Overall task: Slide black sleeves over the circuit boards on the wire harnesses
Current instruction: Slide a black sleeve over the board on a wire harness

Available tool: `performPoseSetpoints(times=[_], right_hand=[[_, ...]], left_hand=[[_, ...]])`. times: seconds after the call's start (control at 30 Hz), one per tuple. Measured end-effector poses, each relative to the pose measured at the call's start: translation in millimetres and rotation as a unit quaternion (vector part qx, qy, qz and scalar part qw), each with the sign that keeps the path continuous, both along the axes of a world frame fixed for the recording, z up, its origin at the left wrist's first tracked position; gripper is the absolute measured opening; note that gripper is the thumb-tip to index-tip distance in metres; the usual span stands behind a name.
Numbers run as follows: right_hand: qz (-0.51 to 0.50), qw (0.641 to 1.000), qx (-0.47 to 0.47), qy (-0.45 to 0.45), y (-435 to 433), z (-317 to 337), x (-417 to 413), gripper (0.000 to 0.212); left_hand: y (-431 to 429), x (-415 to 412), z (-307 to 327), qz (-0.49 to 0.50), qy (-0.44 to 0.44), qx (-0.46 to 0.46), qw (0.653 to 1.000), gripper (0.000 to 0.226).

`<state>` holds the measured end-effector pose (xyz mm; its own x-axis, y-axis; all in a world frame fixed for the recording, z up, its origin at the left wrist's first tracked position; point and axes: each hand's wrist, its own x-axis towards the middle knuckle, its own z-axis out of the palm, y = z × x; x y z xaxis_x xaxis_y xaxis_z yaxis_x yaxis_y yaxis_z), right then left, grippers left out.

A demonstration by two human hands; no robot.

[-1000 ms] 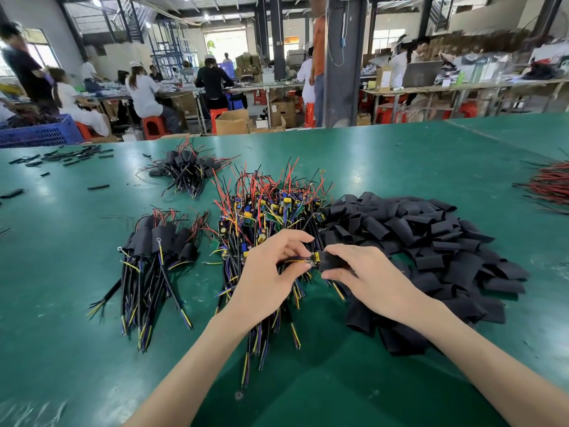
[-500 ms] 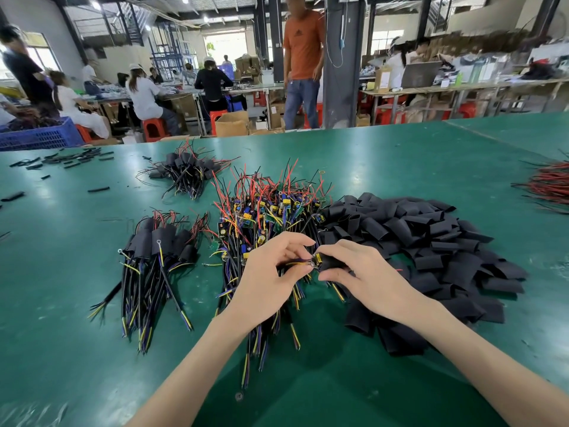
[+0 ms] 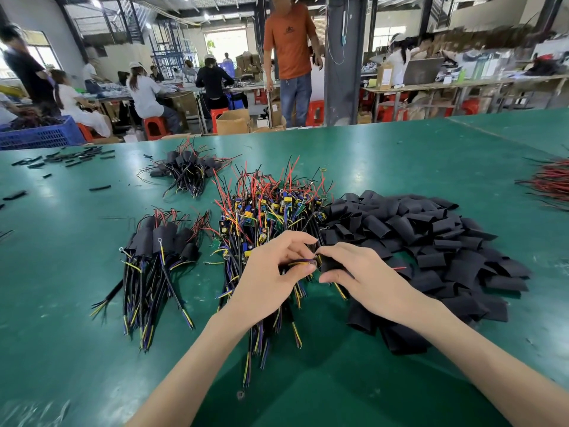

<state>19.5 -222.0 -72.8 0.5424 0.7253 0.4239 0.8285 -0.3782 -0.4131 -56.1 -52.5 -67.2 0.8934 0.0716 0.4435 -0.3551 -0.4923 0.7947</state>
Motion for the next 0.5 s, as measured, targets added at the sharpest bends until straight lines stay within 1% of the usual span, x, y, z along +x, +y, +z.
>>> performPoseSetpoints(times=[0.07, 0.13, 0.2, 0.23, 0.37, 0.5], right_hand=[[-0.004, 1.0, 0.007, -0.001, -1.4, 0.2, 1.8, 0.039], [-0.003, 1.0, 0.017, 0.002, -2.4, -0.1, 2.8, 0.037], [0.0, 1.0, 0.021, 0.007, -2.6, -0.1, 3.5, 0.037], [0.0, 1.0, 0.018, 0.009, -2.4, 0.1, 3.9, 0.039], [0.013, 1.0, 0.001, 0.018, -0.8, -1.3, 2.6, 0.046], [0.024, 0.999, 0.003, 0.026, -0.8, -0.6, 2.2, 0.048]], left_hand=[[4.2, 0.2, 1.7, -0.001, 0.024, -0.005, 1.0, 0.04], [6.6, 0.6, 2.2, 0.014, 0.038, 0.03, 0.999, 0.029], [6.1, 0.6, 1.4, 0.026, 0.038, 0.067, 0.997, 0.016], [5.4, 0.6, 1.0, 0.031, 0.033, 0.075, 0.996, 0.012], [5.6, 1.1, -0.8, 0.049, 0.006, 0.085, 0.995, 0.015], [5.0, 2.9, -3.9, 0.05, -0.002, 0.076, 0.996, 0.01]])
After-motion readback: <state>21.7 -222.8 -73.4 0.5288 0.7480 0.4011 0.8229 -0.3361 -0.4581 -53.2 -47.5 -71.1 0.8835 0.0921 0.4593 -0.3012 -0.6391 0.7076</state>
